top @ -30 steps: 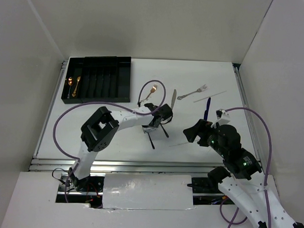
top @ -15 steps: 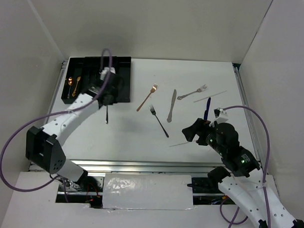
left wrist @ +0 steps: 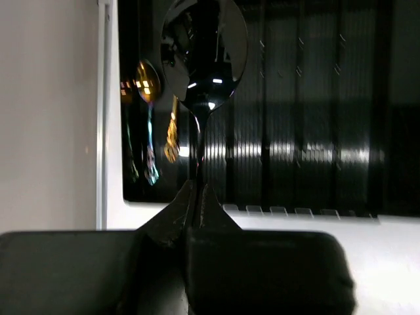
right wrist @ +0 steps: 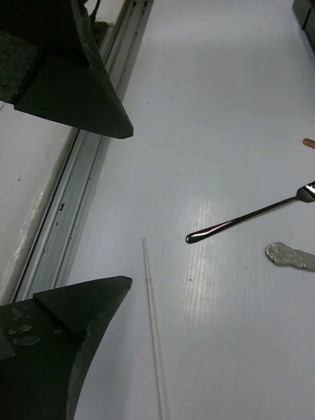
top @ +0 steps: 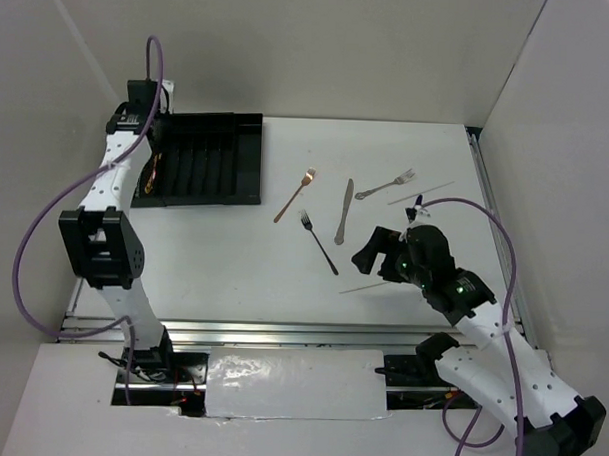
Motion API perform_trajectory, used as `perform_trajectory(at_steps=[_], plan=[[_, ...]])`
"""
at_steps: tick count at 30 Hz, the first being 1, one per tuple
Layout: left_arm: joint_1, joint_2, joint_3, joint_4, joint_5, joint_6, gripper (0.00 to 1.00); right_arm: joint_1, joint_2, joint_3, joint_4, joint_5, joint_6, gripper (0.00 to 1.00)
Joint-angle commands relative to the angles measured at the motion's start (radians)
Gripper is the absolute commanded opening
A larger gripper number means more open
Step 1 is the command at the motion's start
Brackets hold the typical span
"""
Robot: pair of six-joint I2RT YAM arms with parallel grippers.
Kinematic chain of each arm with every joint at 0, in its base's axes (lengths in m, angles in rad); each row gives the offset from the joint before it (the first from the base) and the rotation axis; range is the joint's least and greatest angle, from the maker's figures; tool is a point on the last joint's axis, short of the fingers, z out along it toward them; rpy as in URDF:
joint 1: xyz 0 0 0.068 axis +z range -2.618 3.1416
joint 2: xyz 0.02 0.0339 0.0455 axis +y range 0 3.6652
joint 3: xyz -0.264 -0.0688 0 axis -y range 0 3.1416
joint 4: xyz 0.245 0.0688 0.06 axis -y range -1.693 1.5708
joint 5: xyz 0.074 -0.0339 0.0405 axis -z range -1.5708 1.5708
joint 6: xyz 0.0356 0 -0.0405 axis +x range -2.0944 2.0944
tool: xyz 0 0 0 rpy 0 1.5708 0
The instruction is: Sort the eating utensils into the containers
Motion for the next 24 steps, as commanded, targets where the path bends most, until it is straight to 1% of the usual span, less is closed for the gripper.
perform_trajectory(at_steps=[1, 2, 3, 4, 5, 8, 10, 15, 17, 18, 20, 21, 23, 24], plan=[[0.055, 0.108, 0.121, 0.027, 0.070, 0.101, 0.00, -0.013, 0.054, 0.091, 0.016, 0.055, -0.024, 0.94], [0.082, 0.173, 0.151, 0.025, 0.085, 0.097, 0.00, -0.017, 0.071, 0.097, 0.005, 0.067, -0.034, 0.94], [0.095, 0.204, 0.205, 0.021, 0.099, 0.095, 0.00, -0.033, 0.092, 0.109, -0.001, 0.084, -0.051, 0.94], [0.106, 0.230, 0.226, 0.013, 0.105, 0.088, 0.00, -0.043, 0.126, 0.131, -0.005, 0.086, -0.059, 0.94], [0.128, 0.275, 0.245, 0.018, 0.143, 0.094, 0.00, -0.054, 0.140, 0.139, -0.005, 0.088, -0.065, 0.94], [0.145, 0.326, 0.251, 0.076, 0.157, 0.100, 0.00, -0.089, 0.188, 0.154, 0.014, 0.060, -0.079, 0.94], [0.144, 0.359, 0.262, 0.099, 0.147, 0.104, 0.00, -0.108, 0.214, 0.171, 0.024, 0.037, -0.100, 0.95], [0.155, 0.513, 0.401, 0.070, 0.118, 0.098, 0.00, -0.128, 0.284, 0.182, 0.039, 0.029, -0.097, 0.95], [0.150, 0.548, 0.414, 0.076, 0.099, 0.100, 0.00, -0.140, 0.306, 0.185, 0.037, 0.025, -0.085, 0.95], [0.150, 0.551, 0.406, 0.087, 0.061, 0.095, 0.00, -0.142, 0.329, 0.191, 0.041, -0.006, -0.082, 0.95], [0.142, 0.545, 0.377, 0.107, 0.003, 0.083, 0.09, -0.142, 0.346, 0.199, 0.048, -0.026, -0.074, 0.95], [0.141, 0.536, 0.363, 0.128, -0.029, 0.081, 0.28, -0.142, 0.355, 0.203, 0.050, -0.029, -0.077, 0.96], [0.139, 0.504, 0.322, 0.157, -0.043, 0.080, 0.41, -0.140, 0.356, 0.208, 0.054, -0.029, -0.077, 0.96], [0.139, 0.493, 0.313, 0.162, -0.060, 0.075, 0.55, -0.140, 0.353, 0.208, 0.053, -0.024, -0.077, 0.96]])
